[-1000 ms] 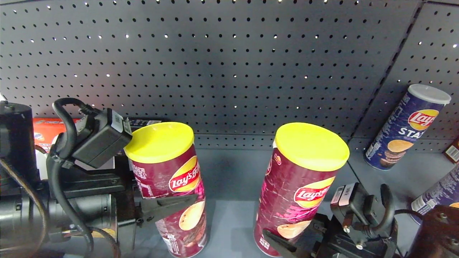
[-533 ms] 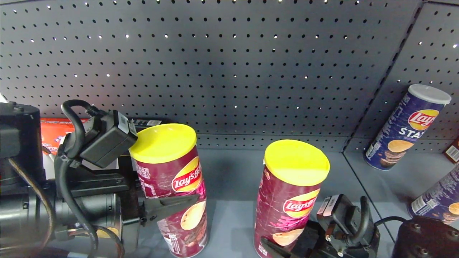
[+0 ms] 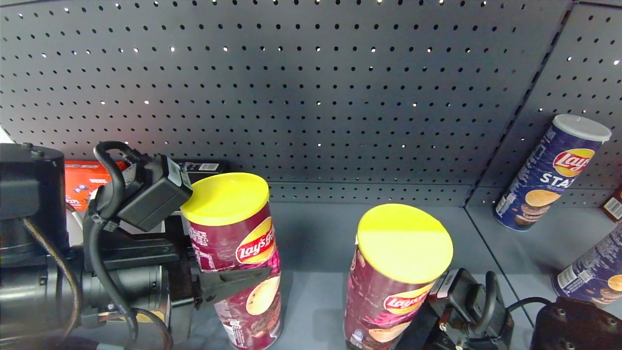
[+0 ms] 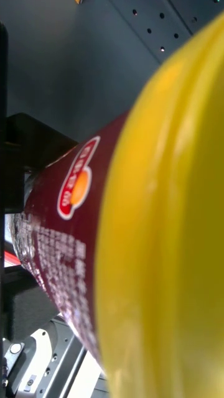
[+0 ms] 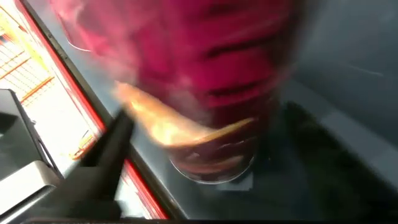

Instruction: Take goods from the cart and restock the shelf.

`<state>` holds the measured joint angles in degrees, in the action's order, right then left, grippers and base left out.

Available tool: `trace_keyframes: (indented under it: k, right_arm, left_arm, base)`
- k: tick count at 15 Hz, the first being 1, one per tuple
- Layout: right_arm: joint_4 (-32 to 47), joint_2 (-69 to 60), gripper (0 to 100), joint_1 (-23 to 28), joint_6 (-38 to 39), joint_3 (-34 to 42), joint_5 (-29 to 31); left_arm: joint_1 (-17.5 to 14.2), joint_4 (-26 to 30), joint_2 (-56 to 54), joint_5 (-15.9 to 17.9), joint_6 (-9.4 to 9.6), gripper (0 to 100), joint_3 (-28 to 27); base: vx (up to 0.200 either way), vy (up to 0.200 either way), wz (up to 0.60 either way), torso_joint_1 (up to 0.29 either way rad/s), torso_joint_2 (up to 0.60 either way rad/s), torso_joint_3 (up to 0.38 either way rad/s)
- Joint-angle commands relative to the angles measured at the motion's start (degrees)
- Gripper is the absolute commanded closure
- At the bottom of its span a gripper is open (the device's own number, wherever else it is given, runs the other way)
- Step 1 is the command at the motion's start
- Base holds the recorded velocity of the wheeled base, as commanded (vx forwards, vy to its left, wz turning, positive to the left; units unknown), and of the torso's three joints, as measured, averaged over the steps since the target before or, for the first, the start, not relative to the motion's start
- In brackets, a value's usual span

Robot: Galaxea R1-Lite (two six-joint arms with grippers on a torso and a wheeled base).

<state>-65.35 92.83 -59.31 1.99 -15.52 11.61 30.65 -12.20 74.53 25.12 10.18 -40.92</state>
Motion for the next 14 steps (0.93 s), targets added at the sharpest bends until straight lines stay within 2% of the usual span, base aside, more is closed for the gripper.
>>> trace_keyframes:
  k: [1,6,10,12,14]
  right_arm:
    - [-0.12,-0.55,0,-0.11,0.03,0.4,0.17]
    - [-2.76,-8.19,0,-0.28,-0.41,5.24,0.0]
    - [1.98,-17.07,0,-0.28,-0.67,6.64,2.72]
    - [3.39,-21.46,0,0.95,-0.67,7.61,5.36]
    - [4.71,-24.8,0,2.44,-0.67,9.1,5.53]
  left_arm:
    - [0.03,-0.01,0.0,0.01,0.02,100,-0.03]
    - [0.03,-0.01,0.0,0.01,0.02,100,-0.03]
    - [0.03,-0.01,0.0,0.01,-0.07,100,-0.21]
    - [0.03,-0.01,0.0,0.01,0.02,100,-0.21]
    - [0.03,-0.1,0.0,0.01,0.02,100,-0.03]
  base:
    - [0.0,0.0,0.0,0.0,0.0,0.0]
    - [0.0,0.0,0.0,0.0,0.0,0.0]
    - [0.0,0.0,0.0,0.0,0.0,0.0]
    - [0.0,0.0,0.0,0.0,0.0,0.0]
    - [0.0,0.0,0.0,0.0,0.0,0.0]
